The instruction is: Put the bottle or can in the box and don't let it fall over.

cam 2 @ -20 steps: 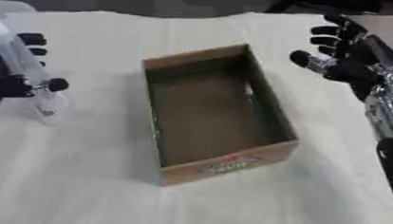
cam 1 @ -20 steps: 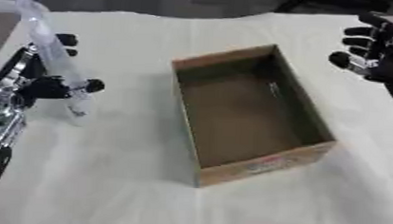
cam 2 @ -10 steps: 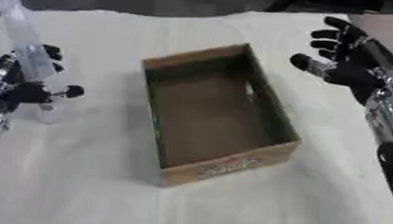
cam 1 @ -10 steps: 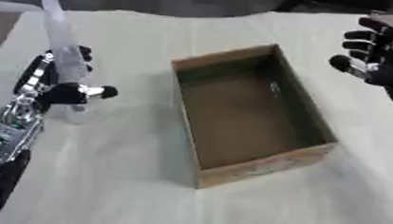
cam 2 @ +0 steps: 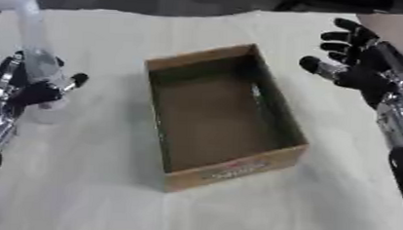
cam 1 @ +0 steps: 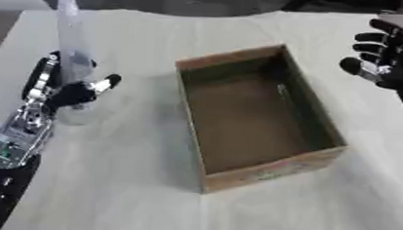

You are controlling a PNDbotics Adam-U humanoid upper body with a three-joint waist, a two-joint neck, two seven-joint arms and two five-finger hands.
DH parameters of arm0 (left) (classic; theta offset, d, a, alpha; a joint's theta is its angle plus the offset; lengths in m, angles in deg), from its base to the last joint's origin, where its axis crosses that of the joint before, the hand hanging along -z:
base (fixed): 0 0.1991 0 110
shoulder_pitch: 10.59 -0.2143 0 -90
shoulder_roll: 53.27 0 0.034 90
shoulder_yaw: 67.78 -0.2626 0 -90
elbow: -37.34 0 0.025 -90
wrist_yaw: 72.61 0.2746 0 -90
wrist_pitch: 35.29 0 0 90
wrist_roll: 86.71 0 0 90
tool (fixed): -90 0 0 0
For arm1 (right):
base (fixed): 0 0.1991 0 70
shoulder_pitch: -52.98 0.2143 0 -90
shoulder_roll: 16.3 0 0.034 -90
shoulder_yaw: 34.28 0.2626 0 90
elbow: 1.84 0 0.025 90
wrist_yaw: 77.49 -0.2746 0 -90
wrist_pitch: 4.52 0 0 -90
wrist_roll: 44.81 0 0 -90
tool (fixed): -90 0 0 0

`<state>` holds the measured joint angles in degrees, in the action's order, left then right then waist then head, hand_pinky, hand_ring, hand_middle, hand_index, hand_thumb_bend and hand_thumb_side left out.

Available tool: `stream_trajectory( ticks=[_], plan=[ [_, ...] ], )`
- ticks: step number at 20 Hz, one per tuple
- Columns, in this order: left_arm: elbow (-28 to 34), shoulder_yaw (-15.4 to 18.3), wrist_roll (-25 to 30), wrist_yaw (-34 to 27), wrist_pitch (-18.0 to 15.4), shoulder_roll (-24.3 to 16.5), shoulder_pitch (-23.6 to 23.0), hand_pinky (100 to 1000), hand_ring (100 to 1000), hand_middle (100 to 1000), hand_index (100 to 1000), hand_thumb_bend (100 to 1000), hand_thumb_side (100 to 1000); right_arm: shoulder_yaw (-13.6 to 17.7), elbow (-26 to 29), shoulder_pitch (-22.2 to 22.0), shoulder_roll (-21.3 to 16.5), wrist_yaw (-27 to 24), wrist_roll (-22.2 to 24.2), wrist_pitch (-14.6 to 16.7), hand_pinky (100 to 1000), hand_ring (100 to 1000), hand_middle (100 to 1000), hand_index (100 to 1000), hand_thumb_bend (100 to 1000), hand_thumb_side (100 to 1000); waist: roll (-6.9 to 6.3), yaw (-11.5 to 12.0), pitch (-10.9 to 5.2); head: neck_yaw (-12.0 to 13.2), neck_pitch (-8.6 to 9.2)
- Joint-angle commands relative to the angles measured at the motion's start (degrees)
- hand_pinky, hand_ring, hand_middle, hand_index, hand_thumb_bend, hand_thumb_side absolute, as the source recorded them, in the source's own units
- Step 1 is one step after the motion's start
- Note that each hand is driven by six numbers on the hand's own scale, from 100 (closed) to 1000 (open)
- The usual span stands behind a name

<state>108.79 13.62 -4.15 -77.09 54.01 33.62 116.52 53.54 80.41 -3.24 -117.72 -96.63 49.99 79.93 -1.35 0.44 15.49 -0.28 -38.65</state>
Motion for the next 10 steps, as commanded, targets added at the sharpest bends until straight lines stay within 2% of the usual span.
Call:
stream_trajectory(
  ticks=[1,10],
  plan=[
    [2.2,0.2,-0.8,-0.1,-0.3,-1.6,1.0,619,245,100,201,612,100,0.5,0.5,0.9,-0.9,0.2,0.0,0.0,950,846,769,945,679,165,-0.01,0.0,-0.98,0.0,0.54],
    [10.7,-0.2,-1.1,0.0,1.0,-2.6,1.3,646,240,100,194,621,100,0.6,0.7,0.9,-1.1,0.1,-0.1,0.1,952,846,769,946,679,162,0.01,0.1,-1.5,-0.1,0.51]
  ],
)
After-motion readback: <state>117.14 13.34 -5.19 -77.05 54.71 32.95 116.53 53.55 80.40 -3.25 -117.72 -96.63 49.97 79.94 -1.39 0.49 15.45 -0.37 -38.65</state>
